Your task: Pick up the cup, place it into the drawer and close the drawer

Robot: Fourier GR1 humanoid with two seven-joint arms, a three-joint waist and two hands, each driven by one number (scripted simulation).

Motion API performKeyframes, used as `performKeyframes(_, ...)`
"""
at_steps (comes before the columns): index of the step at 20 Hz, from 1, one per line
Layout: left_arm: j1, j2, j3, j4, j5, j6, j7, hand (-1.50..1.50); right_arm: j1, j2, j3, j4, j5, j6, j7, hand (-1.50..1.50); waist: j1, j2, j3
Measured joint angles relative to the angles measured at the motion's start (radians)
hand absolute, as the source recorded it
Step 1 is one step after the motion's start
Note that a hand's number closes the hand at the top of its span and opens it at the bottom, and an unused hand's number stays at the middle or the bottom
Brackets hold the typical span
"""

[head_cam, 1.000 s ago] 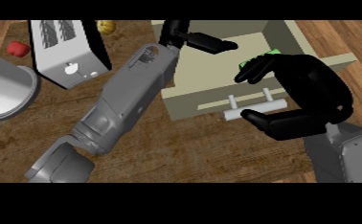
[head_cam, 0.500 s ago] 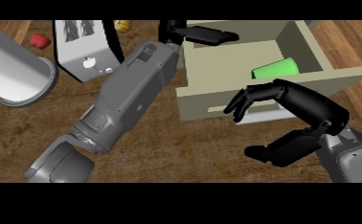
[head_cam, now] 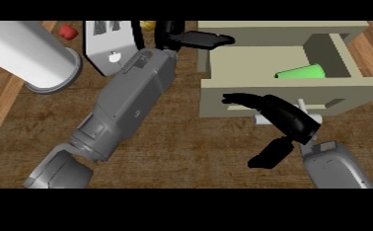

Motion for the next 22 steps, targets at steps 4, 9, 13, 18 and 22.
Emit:
performKeyframes(4,0.042,0.01,0.011,-0.031,0.004,-0.025,-0.012,-1.5,-0.056,0.023,0.049,0.219,0.117,-0.052,-0.093,1.5,0.032,0.0,0.0)
performKeyframes(9,0.13,0.027,0.011,-0.091,0.003,-0.054,-0.032,-1.5,-0.178,0.06,0.037,0.532,0.202,-0.13,-0.196,1.5,0.07,0.0,0.001)
performKeyframes(13,0.184,0.061,0.007,-0.145,0.004,-0.085,-0.022,-1.5,-0.286,0.07,-0.024,0.728,0.213,-0.197,-0.305,1.5,0.099,0.001,0.001)
performKeyframes(18,0.248,0.094,-0.001,-0.208,0.01,-0.129,-0.001,-1.5,-0.412,0.041,-0.129,0.912,0.182,-0.248,-0.413,1.5,0.129,0.009,0.003)
performKeyframes(22,0.3,0.127,-0.006,-0.245,0.012,-0.165,0.007,-1.5,-0.479,0.026,-0.187,1.004,0.152,-0.251,-0.458,1.5,0.148,0.015,0.007)
